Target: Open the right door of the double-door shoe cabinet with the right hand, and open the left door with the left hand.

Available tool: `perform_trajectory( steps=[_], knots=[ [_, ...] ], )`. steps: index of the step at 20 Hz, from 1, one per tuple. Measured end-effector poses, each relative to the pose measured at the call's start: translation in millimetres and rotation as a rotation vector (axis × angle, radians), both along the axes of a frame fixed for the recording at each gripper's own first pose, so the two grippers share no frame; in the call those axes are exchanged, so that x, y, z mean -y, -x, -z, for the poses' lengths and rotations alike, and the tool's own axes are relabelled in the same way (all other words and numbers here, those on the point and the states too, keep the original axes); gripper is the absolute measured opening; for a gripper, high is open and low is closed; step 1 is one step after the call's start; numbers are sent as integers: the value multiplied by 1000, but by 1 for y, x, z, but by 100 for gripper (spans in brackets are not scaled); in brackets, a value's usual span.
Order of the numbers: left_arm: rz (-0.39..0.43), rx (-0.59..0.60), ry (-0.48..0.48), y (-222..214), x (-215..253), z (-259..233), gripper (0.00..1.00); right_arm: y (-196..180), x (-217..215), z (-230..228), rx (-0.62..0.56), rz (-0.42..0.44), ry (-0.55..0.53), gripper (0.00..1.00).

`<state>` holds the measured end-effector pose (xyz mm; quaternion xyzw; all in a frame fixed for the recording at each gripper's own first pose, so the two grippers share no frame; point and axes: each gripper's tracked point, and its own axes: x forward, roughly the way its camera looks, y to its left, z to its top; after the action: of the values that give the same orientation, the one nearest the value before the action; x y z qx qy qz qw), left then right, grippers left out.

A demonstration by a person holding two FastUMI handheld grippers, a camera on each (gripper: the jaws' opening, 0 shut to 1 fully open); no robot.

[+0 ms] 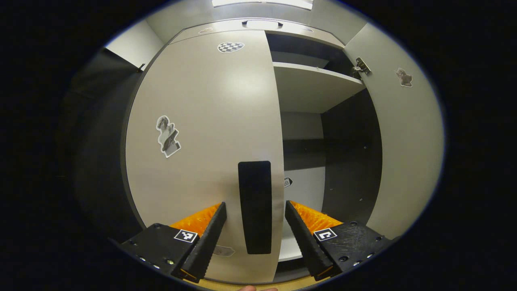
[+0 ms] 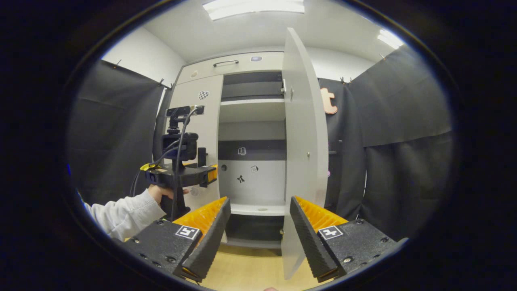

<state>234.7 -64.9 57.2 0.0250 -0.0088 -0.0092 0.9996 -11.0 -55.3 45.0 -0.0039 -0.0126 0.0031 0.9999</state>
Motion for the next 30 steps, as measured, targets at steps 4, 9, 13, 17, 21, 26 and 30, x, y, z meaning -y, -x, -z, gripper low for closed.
perform_trajectory(
  steps=[4,9,13,17,21,26,30],
  knots=[
    [-16,6,11,-1,-4,0,94,-3,0,3,-3,-2,-7,92],
    [44,-44,91,0,0,9,55,-6,1,5,-8,-5,-14,92],
    [35,-33,41,0,2,9,21,-6,-3,6,-12,-13,-10,92],
    [86,-38,62,2,3,9,1,-6,-5,5,-9,-21,-7,92],
    [124,-60,68,11,2,11,0,-8,-8,7,-11,-28,0,92],
    [93,-74,17,36,-3,8,1,3,-19,5,-5,-27,13,92],
    [74,-68,-21,62,-19,5,0,9,-29,4,0,-33,14,92]
  ],
)
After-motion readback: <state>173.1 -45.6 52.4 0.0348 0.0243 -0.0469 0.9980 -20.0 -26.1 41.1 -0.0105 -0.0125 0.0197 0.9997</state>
